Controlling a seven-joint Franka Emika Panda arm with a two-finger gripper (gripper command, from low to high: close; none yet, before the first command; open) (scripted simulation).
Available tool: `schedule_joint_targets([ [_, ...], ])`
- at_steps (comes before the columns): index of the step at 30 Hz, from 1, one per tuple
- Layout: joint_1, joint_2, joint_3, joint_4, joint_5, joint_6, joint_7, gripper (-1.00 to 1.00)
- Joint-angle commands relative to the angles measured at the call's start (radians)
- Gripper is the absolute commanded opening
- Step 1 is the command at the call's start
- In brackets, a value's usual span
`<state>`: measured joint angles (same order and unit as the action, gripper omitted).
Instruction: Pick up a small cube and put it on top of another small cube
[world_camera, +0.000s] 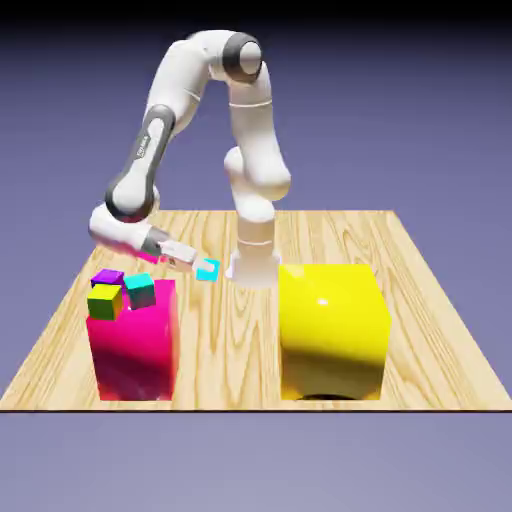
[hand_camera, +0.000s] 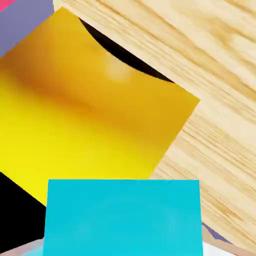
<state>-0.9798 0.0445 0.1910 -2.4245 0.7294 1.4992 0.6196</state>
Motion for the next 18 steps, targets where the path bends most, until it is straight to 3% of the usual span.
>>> schedule_joint_targets([
  [1, 0.026, 0.022, -0.031, 0.036, 0.012, -0.020, 0.035, -1.00],
  [18, 0.458, 0.390, -0.593, 0.583, 0.265, -0.386, 0.561, -1.00],
])
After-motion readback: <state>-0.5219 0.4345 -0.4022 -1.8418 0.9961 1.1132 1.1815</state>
